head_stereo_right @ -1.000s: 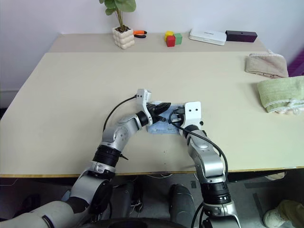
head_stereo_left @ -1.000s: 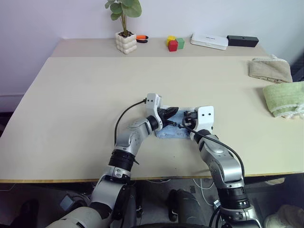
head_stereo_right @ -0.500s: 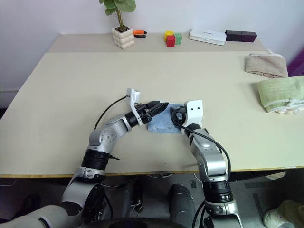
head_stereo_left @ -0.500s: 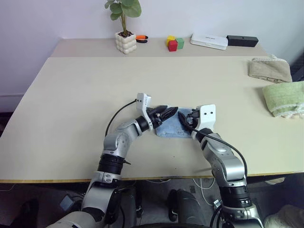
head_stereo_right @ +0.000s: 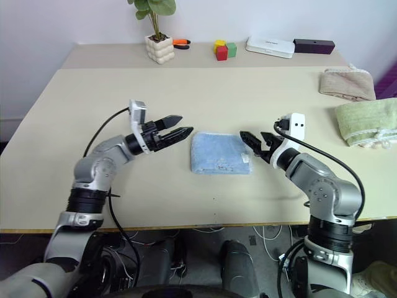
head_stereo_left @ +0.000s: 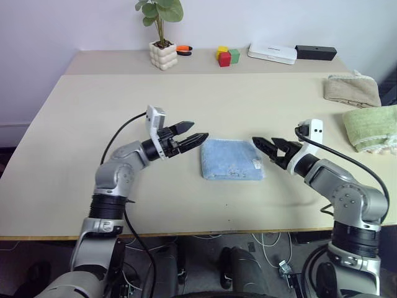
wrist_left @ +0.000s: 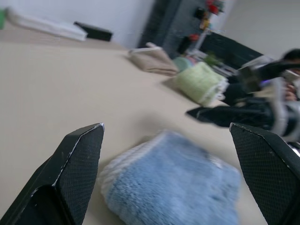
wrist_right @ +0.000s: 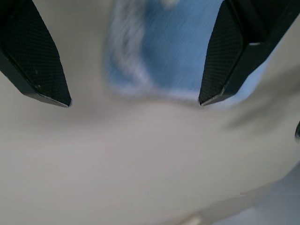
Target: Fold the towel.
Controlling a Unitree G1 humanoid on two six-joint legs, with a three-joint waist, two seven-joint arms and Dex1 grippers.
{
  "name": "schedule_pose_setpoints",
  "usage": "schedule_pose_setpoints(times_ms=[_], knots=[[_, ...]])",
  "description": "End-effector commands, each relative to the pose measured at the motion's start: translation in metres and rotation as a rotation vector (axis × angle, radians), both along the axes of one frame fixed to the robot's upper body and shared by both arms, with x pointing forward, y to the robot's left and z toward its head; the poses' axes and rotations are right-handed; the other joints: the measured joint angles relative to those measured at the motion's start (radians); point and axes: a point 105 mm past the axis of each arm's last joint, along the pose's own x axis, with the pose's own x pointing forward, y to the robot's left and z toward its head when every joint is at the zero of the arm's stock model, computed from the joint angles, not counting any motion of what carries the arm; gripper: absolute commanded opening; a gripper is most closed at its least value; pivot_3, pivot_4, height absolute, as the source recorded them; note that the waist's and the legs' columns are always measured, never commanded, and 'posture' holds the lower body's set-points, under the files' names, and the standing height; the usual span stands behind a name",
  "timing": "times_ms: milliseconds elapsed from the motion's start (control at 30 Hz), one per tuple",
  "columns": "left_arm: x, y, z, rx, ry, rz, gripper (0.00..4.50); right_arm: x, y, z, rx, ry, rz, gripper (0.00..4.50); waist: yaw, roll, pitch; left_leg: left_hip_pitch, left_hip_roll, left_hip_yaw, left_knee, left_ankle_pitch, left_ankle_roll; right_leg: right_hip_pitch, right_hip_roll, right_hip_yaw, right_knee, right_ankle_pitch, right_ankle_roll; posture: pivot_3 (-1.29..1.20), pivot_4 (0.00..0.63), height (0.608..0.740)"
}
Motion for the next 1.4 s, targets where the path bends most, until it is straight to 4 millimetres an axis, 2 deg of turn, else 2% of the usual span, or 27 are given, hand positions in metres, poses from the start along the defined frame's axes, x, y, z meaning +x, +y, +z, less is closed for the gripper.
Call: schedule_pose_setpoints(times_ms=[33, 200, 333, 400, 467, 667, 767, 867, 1000, 1067, 1133, 1200, 1267, 1400], knots=[[-0.021, 0.009, 0.011, -0.012, -0.059, -0.116, 4.40, 0.000, -0.002, -0.001, -0.037, 0.047, 0.036, 4.40, -0.001, 0.000, 0.000, 0.000, 0.000, 0.000, 0.000, 0.000, 0.000, 0.000, 0.000, 0.000, 0.000, 0.000, 0.000, 0.00, 0.150, 0.740], [-0.029, 0.029, 0.010, 0.027, -0.071, -0.127, 4.40, -0.005, 0.010, -0.019, -0.062, 0.136, 0.102, 4.40, -0.001, 0.000, 0.000, 0.000, 0.000, 0.000, 0.000, 0.000, 0.000, 0.000, 0.000, 0.000, 0.000, 0.000, 0.000, 0.00, 0.150, 0.740], [-0.027, 0.040, 0.010, 0.057, -0.086, -0.088, 4.40, -0.006, 0.021, -0.032, -0.069, 0.198, 0.148, 4.40, -0.001, 0.000, 0.000, 0.000, 0.000, 0.000, 0.000, 0.000, 0.000, 0.000, 0.000, 0.000, 0.000, 0.000, 0.000, 0.00, 0.150, 0.740], [-0.026, 0.042, 0.010, 0.059, -0.085, -0.066, 4.50, -0.006, 0.028, -0.028, -0.038, 0.187, 0.184, 3.90, -0.002, 0.000, 0.000, 0.000, 0.001, 0.000, 0.000, 0.000, 0.000, 0.000, 0.000, 0.000, 0.000, 0.000, 0.000, 0.00, 0.150, 0.740], [-0.025, 0.042, 0.010, 0.058, -0.085, -0.055, 4.50, -0.003, 0.031, -0.023, -0.001, 0.178, 0.184, 3.12, -0.002, 0.000, 0.000, 0.000, 0.001, 0.000, 0.000, 0.000, 0.000, 0.000, 0.000, 0.000, 0.000, 0.000, 0.000, 0.00, 0.150, 0.740], [-0.024, 0.037, 0.008, 0.035, -0.083, -0.039, 4.50, 0.007, 0.025, -0.015, 0.129, 0.181, 0.136, 0.11, 0.001, 0.000, 0.000, 0.000, 0.001, 0.000, 0.000, 0.000, 0.000, 0.000, 0.000, 0.000, 0.000, 0.001, 0.002, 0.00, 0.150, 0.740], [-0.022, 0.032, 0.010, 0.009, -0.090, -0.033, 4.50, 0.013, 0.014, -0.008, 0.225, 0.170, 0.084, 0.04, 0.003, 0.000, 0.000, 0.000, 0.000, 0.000, 0.000, 0.000, 0.000, 0.000, 0.000, 0.000, 0.000, 0.001, 0.003, 0.00, 0.150, 0.740], [-0.018, 0.031, 0.010, -0.013, -0.102, -0.024, 4.50, 0.019, -0.006, -0.001, 0.356, 0.123, -0.046, 0.04, 0.004, 0.000, 0.000, 0.000, 0.000, 0.001, 0.000, 0.000, 0.000, 0.000, 0.000, 0.000, 0.000, 0.002, 0.003, 0.00, 0.150, 0.740], [-0.015, 0.017, 0.010, -0.032, -0.109, -0.053, 4.50, 0.023, -0.047, 0.024, 0.496, 0.026, -0.249, 0.04, 0.007, 0.001, 0.000, 0.000, 0.000, 0.001, 0.000, 0.000, 0.000, 0.000, 0.000, 0.000, 0.000, 0.002, 0.003, 0.00, 0.150, 0.740], [-0.013, 0.014, 0.014, -0.050, -0.134, -0.075, 4.50, 0.022, -0.073, 0.031, 0.538, -0.028, -0.433, 0.04, 0.007, 0.001, 0.000, 0.000, -0.001, 0.001, 0.000, 0.000, 0.000, 0.000, 0.000, 0.000, 0.000, 0.002, 0.003, 0.00, 0.150, 0.740], [-0.013, 0.004, 0.019, -0.065, -0.160, -0.101, 4.50, 0.014, -0.100, 0.035, 0.543, -0.082, -0.597, 0.04, 0.007, 0.001, 0.000, 0.000, -0.001, 0.001, 0.000, 0.000, 0.000, 0.000, 0.000, 0.000, 0.000, 0.002, 0.003, 0.00, 0.150, 0.740], [-0.016, -0.002, 0.023, -0.086, -0.174, -0.146, 4.50, 0.005, -0.112, 0.035, 0.578, -0.112, -0.694, 0.04, 0.006, 0.001, 0.000, 0.000, -0.001, 0.001, -0.001, 0.000, 0.000, -0.001, 0.000, 0.000, 0.000, 0.002, 0.003, 0.00, 0.150, 0.740], [-0.019, 0.001, 0.024, -0.072, -0.194, -0.185, 4.50, -0.002, -0.106, 0.026, 0.587, -0.102, -0.758, 0.04, 0.001, 0.001, 0.000, 0.000, -0.001, 0.002, -0.002, 0.000, 0.000, -0.001, 0.000, 0.000, 0.000, 0.002, 0.004, 0.00, 0.150, 0.740], [-0.020, 0.008, 0.016, 0.027, -0.223, -0.245, 4.50, -0.022, -0.103, -0.020, 0.666, 0.010, -0.977, 0.04, -0.018, 0.002, 0.000, 0.002, -0.001, 0.002, -0.007, 0.003, -0.004, -0.001, 0.002, 0.000, 0.000, 0.002, 0.004, 0.00, 0.150, 0.740]])
